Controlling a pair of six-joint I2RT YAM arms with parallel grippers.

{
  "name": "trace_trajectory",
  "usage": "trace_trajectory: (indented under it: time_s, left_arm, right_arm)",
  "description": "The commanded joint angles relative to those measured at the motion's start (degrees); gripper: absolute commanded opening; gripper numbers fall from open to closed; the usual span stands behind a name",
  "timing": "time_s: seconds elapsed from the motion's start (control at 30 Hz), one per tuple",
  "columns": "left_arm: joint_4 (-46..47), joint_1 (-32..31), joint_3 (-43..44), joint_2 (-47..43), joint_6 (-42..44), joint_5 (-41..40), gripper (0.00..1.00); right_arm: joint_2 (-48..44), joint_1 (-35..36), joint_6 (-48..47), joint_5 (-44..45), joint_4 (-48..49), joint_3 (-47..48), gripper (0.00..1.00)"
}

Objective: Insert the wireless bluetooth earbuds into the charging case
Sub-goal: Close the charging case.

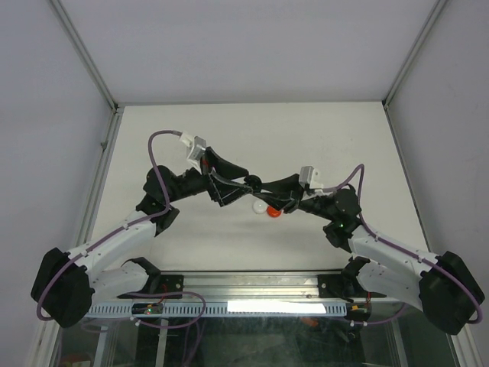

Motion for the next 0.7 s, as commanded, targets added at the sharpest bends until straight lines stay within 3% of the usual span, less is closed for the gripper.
trace_trajectory:
  time_s: [0.0, 0.33, 0.67]
  left_arm:
    - [3.2, 1.2, 3.5, 2.5, -7.6, 5.1, 0.74]
    - [6.8, 1.2, 4.7, 5.0, -11.8, 10.3, 0.68]
    - [9.0, 1.2, 5.0, 4.9, -11.4, 15.1, 0.66]
  right_arm:
    - [0.1, 0.0, 0.6, -1.6, 2.5, 2.7, 0.0]
    - [0.8, -0.1, 0.8, -1.0, -0.7, 3.6, 0.0]
    - [1.3, -0.1, 0.9, -2.3, -10.1, 5.6, 0.0]
